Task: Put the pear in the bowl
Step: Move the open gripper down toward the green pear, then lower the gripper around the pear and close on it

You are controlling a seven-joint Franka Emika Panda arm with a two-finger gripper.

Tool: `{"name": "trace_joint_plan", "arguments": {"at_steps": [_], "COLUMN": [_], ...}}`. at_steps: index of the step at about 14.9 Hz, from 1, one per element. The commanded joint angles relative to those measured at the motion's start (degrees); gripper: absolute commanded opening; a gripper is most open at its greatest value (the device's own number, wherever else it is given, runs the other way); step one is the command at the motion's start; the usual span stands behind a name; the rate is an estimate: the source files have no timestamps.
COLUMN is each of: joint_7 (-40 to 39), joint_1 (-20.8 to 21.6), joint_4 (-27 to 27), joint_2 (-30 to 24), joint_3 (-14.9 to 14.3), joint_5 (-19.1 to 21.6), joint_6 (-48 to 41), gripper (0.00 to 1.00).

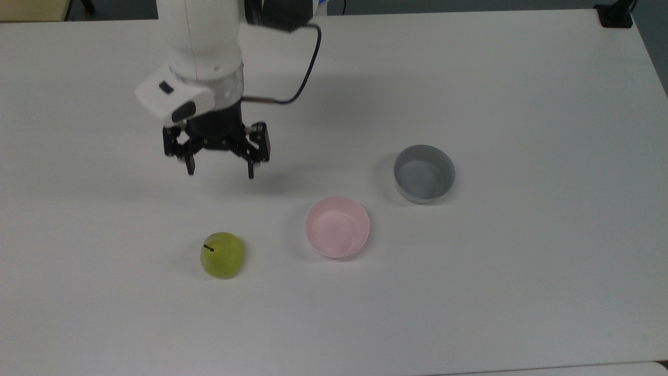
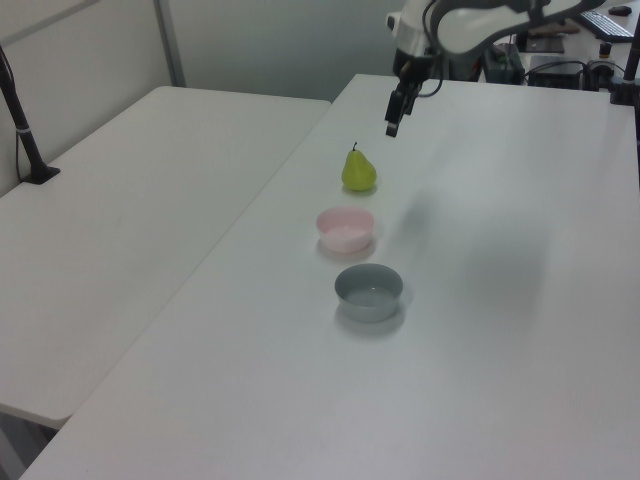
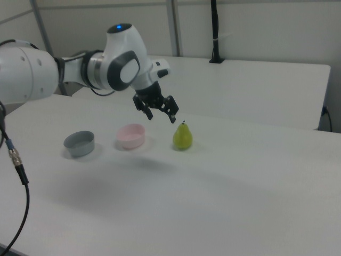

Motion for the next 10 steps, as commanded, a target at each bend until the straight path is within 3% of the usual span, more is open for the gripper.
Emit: {"name": "trace_joint_plan", "arguments": {"at_steps": [1,5,10], "joint_7": [-0.38,0.15,0.16], "joint_1": [-0.24,-0.15,-0.5], "joint_4": [1.92,1.92,1.92], "joint_2": [6.63,12.62,16.32], "joint_3": [-0.34,-0.34,-0.34], "joint_5": [1.1,1.01,0.92], "joint_6": [10.89,22.95,29.73], "gripper": [1.0,1.0,1.0]}}
